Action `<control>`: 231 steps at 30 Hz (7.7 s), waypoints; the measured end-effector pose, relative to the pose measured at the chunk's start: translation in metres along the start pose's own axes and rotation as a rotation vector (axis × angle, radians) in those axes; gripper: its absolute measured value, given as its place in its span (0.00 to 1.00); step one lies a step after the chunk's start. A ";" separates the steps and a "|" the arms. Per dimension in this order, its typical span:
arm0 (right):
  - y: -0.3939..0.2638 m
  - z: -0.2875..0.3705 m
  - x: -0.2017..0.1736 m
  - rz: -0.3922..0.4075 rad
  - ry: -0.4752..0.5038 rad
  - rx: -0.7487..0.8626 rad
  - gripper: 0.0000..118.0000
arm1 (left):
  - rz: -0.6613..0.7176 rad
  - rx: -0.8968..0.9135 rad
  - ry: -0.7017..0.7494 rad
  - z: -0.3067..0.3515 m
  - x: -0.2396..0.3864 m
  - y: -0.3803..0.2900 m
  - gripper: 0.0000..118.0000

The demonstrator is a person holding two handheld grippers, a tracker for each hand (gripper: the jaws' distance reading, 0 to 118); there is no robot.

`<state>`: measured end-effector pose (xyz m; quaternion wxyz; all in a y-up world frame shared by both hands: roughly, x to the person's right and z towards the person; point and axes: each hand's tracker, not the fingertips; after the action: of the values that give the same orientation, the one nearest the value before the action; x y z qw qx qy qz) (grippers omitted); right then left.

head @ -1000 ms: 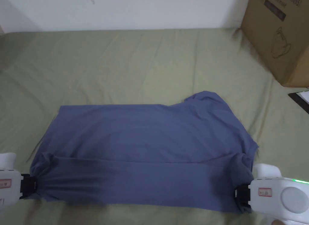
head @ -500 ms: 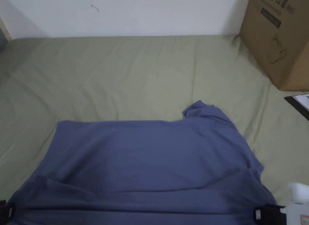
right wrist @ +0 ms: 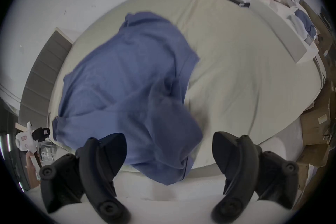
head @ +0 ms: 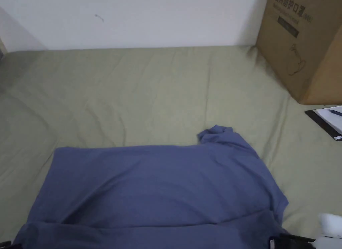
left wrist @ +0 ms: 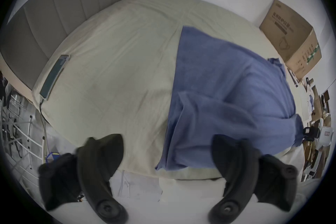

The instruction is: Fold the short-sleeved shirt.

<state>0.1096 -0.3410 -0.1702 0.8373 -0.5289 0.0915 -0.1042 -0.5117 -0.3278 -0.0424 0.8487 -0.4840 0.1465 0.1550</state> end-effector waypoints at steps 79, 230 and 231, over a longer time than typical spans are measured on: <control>0.073 0.027 -0.018 0.340 0.046 0.026 0.00 | -0.069 0.109 -0.059 0.004 0.028 0.056 0.01; 0.005 -0.003 -0.073 0.142 0.176 0.218 0.00 | 0.271 -0.300 -0.759 -0.099 0.115 0.003 0.98; 0.005 -0.005 -0.077 0.152 0.174 0.213 0.00 | 0.294 -0.326 -0.764 -0.107 0.111 0.003 0.98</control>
<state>0.0349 -0.3228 -0.1734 0.8829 -0.4178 0.1919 -0.0953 -0.4226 -0.4060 -0.1411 0.7233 -0.4935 -0.1370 0.4632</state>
